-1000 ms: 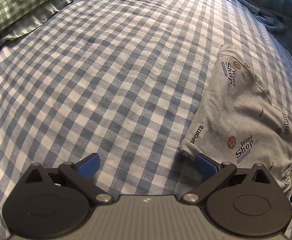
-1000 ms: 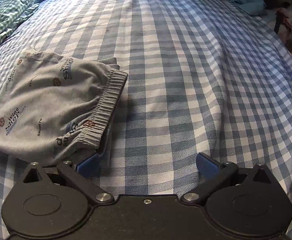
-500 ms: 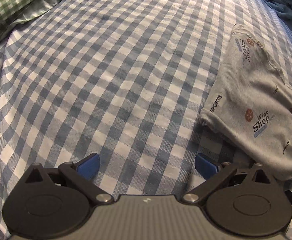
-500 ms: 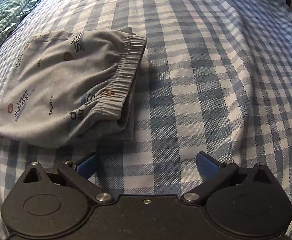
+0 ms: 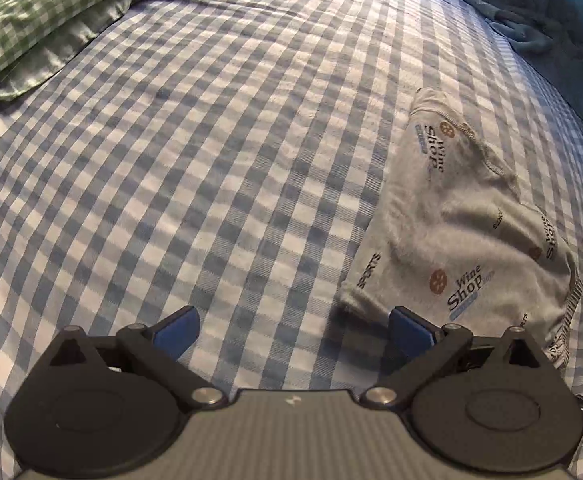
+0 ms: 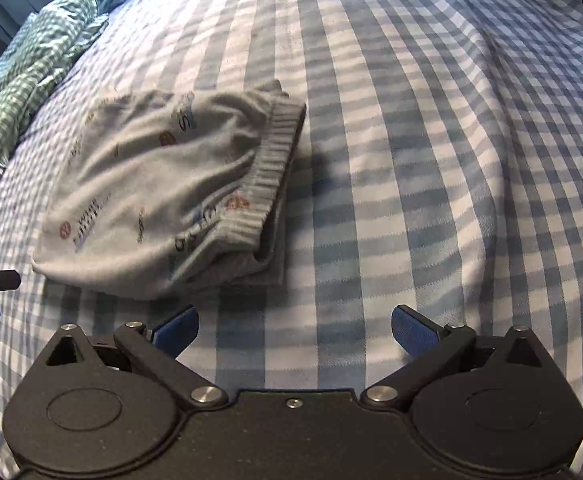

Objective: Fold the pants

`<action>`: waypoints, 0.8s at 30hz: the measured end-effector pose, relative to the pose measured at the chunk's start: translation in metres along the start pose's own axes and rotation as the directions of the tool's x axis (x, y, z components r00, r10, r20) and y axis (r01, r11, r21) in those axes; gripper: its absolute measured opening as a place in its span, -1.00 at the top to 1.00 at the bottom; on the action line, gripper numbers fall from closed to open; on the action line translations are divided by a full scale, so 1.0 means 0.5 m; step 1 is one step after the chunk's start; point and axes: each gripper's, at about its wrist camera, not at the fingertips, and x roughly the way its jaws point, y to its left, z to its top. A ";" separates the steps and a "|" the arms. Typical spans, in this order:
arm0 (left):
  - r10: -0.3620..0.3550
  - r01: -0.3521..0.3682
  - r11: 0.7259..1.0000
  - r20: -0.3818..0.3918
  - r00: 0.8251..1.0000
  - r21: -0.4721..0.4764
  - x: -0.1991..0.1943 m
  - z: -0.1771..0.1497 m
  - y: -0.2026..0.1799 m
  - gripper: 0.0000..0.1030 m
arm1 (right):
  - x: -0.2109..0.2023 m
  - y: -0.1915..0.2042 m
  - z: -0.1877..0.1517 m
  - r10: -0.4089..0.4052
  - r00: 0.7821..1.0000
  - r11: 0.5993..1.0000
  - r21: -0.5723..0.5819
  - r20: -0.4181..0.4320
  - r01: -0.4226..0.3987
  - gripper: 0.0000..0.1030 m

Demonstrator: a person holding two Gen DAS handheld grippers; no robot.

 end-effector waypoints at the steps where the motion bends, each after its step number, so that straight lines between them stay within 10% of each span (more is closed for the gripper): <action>1: -0.006 0.006 1.000 -0.004 1.000 0.012 0.005 0.008 -0.009 -0.99 | 0.002 0.001 0.012 0.007 1.000 1.000 -0.003 0.005 -0.007 -0.99; 24: -0.037 0.048 0.986 -0.068 0.997 0.159 0.131 0.083 -0.123 -0.99 | 0.160 0.027 0.259 0.174 0.984 0.983 -0.061 -0.031 -0.175 -0.99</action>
